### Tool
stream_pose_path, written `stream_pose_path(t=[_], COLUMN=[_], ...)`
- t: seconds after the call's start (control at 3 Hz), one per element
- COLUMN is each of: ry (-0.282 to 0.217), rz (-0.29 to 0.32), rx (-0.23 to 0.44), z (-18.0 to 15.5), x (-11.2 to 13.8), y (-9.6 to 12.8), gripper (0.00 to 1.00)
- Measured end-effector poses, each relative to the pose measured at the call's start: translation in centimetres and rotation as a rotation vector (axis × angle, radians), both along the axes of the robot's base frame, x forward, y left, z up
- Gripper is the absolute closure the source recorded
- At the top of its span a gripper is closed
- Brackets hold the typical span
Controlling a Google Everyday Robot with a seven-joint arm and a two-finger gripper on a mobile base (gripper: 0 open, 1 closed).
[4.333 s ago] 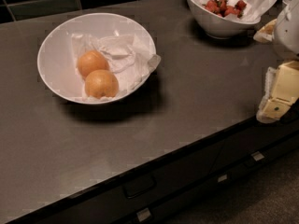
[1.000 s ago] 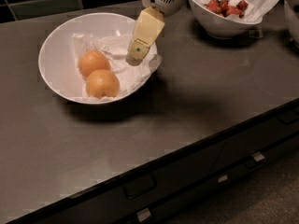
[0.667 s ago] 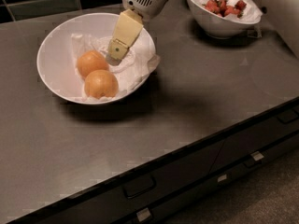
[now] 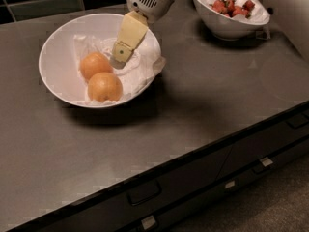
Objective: Pick orange from white bowl
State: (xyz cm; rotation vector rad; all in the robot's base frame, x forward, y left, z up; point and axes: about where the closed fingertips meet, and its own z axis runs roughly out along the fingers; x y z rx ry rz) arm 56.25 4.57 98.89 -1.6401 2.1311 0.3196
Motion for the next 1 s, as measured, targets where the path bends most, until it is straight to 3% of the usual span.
stream_pose_path(t=[0.33,0.67,1.0], ry=[0.065,0.083,0.094], rz=[-0.119,-0.260,-0.281], rx=[-0.032,-0.048,-0.045], z=[-2.7,-5.7,-5.9], x=[0.2,0.7,0.7], y=[0.7,1.1,1.2], gripper=[0.00,0.00,0.00])
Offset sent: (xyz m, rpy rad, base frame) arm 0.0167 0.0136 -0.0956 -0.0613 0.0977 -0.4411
